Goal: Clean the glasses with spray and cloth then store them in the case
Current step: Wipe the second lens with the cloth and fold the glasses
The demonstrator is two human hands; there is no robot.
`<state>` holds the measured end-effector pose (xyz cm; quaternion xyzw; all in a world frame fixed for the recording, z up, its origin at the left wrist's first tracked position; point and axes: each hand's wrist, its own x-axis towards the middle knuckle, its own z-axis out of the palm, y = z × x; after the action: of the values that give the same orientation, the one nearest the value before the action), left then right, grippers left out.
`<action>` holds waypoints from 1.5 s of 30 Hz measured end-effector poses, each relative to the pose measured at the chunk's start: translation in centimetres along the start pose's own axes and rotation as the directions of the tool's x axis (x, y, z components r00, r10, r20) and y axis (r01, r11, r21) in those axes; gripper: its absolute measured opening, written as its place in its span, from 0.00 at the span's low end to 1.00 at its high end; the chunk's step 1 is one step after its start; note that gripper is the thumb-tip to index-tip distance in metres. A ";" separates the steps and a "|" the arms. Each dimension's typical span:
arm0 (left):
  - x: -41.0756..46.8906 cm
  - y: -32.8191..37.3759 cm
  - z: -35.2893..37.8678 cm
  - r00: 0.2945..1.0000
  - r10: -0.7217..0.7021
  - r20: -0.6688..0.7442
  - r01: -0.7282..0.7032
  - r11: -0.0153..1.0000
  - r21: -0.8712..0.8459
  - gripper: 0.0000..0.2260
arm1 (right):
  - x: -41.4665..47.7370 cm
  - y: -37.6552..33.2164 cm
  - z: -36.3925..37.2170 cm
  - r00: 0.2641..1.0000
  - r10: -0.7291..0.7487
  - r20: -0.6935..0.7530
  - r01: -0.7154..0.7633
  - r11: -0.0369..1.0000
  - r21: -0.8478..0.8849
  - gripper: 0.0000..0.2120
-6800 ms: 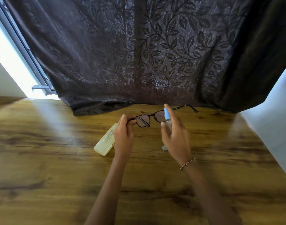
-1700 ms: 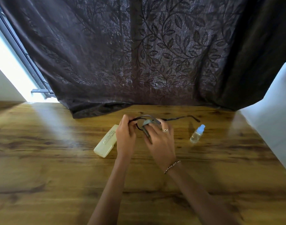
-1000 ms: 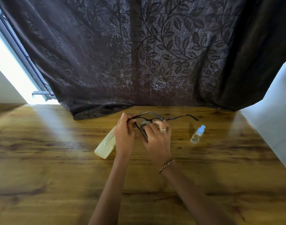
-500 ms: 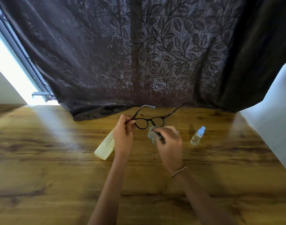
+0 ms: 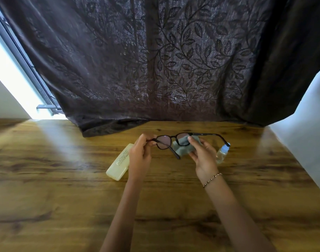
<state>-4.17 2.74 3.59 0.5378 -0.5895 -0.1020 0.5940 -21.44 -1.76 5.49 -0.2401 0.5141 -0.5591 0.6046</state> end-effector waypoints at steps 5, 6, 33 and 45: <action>0.6 -0.6 -1.6 0.978 -0.139 0.155 0.154 0.985 -0.083 0.10 | 0.8 -1.0 0.0 0.999 -0.033 0.034 0.033 0.999 0.000 0.10; 1.0 -0.4 -1.8 0.962 -0.200 0.187 0.231 0.960 -0.160 0.11 | 0.8 -1.0 0.0 0.997 -0.054 0.051 0.055 0.998 -0.024 0.10; 6.6 2.3 -0.1 0.754 -0.335 0.565 0.004 0.862 0.506 0.08 | -1.2 1.3 0.4 0.323 -0.527 0.786 0.818 -0.262 -0.512 0.15; 5.8 2.2 -0.4 0.775 -0.313 0.549 0.033 0.888 0.459 0.08 | -0.7 0.9 0.4 0.396 -0.499 0.771 0.730 -0.338 -0.594 0.16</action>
<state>-3.33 -0.49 8.83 0.6448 -0.7030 -0.1947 0.2282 -20.55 -1.01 5.10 -0.8379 0.4476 -0.3070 -0.0585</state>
